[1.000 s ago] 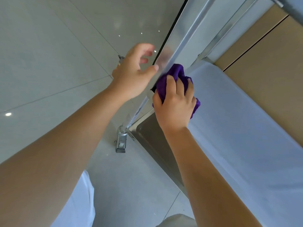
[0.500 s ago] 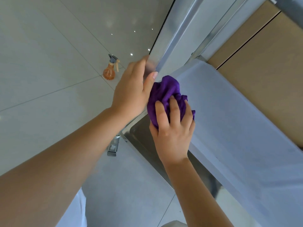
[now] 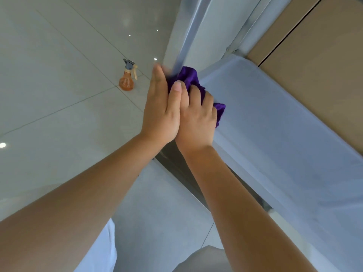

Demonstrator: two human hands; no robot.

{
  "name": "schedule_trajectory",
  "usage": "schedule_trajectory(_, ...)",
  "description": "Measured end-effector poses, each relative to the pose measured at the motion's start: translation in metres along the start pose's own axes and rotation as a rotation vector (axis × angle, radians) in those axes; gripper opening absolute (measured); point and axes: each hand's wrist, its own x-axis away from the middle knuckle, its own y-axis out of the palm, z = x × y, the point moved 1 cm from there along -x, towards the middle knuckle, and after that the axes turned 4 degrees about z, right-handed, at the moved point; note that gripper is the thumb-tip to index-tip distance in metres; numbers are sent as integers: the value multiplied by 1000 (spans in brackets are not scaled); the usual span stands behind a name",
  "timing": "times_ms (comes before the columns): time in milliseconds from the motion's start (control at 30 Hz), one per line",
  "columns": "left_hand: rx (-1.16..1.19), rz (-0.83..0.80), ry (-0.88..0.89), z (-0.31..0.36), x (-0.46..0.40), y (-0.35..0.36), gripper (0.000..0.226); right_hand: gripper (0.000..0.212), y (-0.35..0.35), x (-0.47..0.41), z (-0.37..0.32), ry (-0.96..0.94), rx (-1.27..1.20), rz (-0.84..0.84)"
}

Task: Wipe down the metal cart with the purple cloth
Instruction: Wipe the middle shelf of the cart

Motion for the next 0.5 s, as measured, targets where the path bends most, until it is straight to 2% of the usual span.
schedule_trajectory(133,-68,-86,-25,2,4,1,94,47,-10,15,3,-6,-17,-13)
schedule_trajectory(200,-150,-121,-40,5,4,-2,90,62,-14,22,10,-8,-10,-34)
schedule_trajectory(300,-462,-76,35,16,16,-1,80,80,-24,36,28,-10,25,-84)
schedule_trajectory(400,-507,-125,127,33,41,12,70,76,-38,48,47,14,26,-83)
schedule_trajectory(500,-439,-257,113,44,64,27,68,65,-52,61,63,15,-8,-69)
